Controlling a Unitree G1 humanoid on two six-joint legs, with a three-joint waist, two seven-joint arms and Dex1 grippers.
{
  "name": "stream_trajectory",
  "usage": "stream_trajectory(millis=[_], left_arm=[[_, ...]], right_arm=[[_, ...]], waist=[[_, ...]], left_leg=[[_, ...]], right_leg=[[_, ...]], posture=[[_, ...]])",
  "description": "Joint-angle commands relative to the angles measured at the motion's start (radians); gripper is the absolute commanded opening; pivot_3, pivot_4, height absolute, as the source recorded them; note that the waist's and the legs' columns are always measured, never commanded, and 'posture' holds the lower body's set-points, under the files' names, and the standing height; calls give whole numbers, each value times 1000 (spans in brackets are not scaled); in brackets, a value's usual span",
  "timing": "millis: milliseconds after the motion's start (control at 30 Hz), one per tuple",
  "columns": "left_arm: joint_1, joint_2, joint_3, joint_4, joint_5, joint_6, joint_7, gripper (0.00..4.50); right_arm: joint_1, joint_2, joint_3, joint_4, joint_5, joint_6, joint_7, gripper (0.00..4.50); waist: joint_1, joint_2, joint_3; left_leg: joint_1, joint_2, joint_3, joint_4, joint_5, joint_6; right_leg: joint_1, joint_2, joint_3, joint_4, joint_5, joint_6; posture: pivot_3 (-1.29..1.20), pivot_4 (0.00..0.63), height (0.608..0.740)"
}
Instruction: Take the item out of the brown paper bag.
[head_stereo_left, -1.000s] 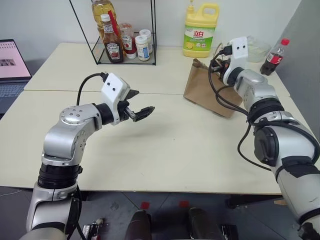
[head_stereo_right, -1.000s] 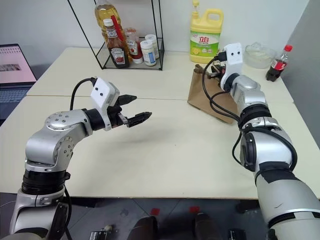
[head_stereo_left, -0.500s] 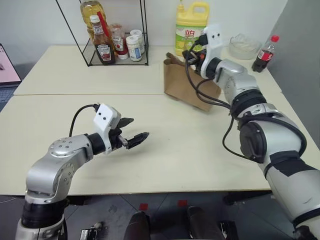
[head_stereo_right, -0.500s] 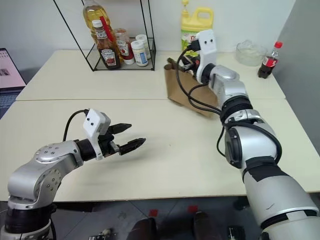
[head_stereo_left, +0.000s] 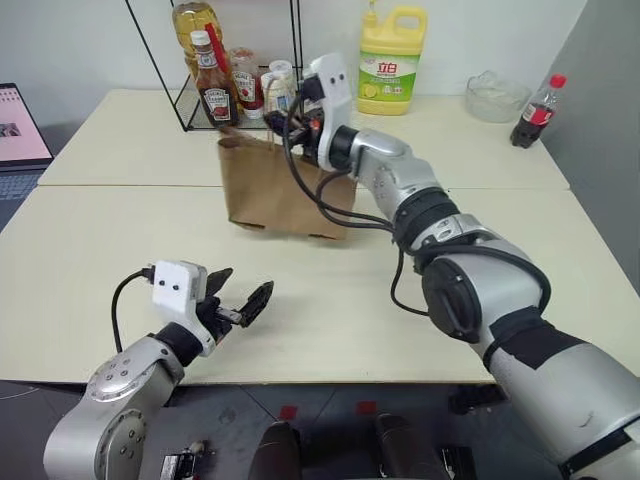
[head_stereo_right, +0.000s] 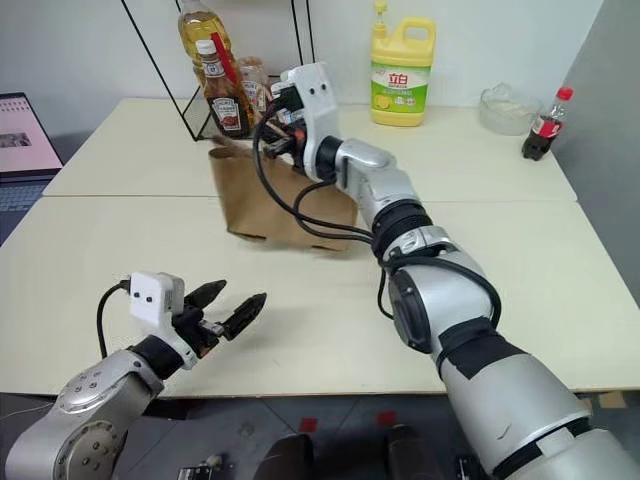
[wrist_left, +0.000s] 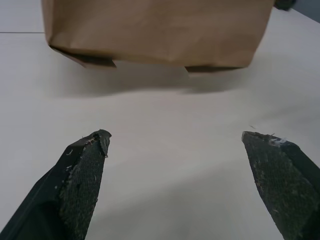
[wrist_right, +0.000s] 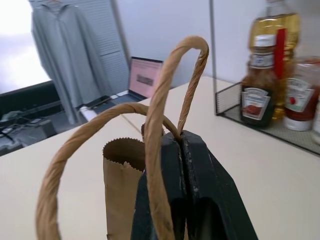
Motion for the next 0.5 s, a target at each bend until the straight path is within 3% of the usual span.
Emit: stream_trajectory(millis=[33, 233, 500], left_arm=[[37, -14, 14, -59, 5, -52, 27, 4500], [75, -17, -5, -71, 6, -79, 48, 4500], [74, -8, -12, -58, 2, -94, 54, 4500]], right_arm=[[-39, 31, -10, -58, 26, -53, 46, 28], [-14, 60, 13, -48, -2, -93, 76, 28], [-59, 13, 12, -6, -42, -158, -3, 28]], waist=[[0, 0, 0], [1, 0, 0], [1, -1, 0]], left_leg=[[0, 0, 0, 0, 0, 0], [0, 0, 0, 0, 0, 0], [0, 0, 0, 0, -1, 2]], right_leg=[[0, 0, 0, 0, 0, 0], [0, 0, 0, 0, 0, 0], [0, 0, 0, 0, 0, 0]], posture=[[0, 150, 740], [0, 150, 740], [0, 150, 740]])
